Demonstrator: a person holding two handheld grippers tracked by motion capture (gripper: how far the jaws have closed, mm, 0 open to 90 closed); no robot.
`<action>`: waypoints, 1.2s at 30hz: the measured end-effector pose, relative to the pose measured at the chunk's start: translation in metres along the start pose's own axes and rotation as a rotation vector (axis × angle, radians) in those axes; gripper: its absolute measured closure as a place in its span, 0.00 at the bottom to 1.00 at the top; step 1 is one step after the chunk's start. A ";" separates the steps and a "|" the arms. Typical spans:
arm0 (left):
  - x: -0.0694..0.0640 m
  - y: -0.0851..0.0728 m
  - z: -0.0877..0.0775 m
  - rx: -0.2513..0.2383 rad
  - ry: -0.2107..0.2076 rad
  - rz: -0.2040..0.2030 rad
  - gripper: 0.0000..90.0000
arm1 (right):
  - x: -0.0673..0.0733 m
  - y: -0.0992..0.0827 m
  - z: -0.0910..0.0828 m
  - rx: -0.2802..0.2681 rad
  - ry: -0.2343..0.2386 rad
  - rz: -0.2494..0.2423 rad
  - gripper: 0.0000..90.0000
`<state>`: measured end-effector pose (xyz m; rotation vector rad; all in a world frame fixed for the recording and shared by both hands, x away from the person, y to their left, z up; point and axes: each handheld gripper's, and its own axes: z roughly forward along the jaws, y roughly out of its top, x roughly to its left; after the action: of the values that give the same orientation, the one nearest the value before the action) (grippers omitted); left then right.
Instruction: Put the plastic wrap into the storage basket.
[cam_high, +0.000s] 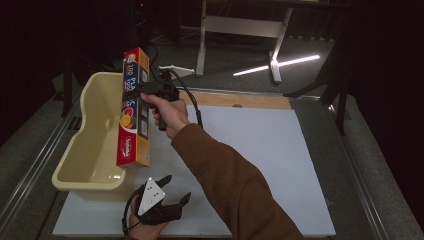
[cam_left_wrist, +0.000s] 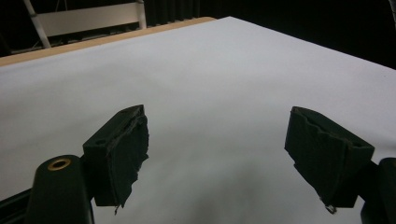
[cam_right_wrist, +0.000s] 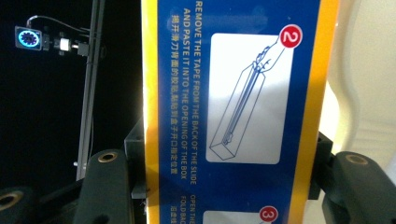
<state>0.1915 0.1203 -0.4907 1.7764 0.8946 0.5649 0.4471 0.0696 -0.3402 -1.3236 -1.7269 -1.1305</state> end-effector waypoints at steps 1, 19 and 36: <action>0.000 0.000 -0.001 -0.002 0.001 0.001 0.24 | 0.000 -0.001 0.002 -0.003 0.001 0.003 0.44; -0.001 0.000 -0.011 -0.033 0.022 0.002 0.24 | -0.011 -0.011 0.048 -0.017 0.008 0.091 0.44; 0.000 0.000 -0.014 -0.038 0.033 0.008 0.24 | -0.019 -0.019 0.066 -0.022 -0.051 0.084 0.44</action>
<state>0.1814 0.1287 -0.4859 1.7409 0.8945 0.6142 0.4327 0.1209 -0.3880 -1.4361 -1.6837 -1.0796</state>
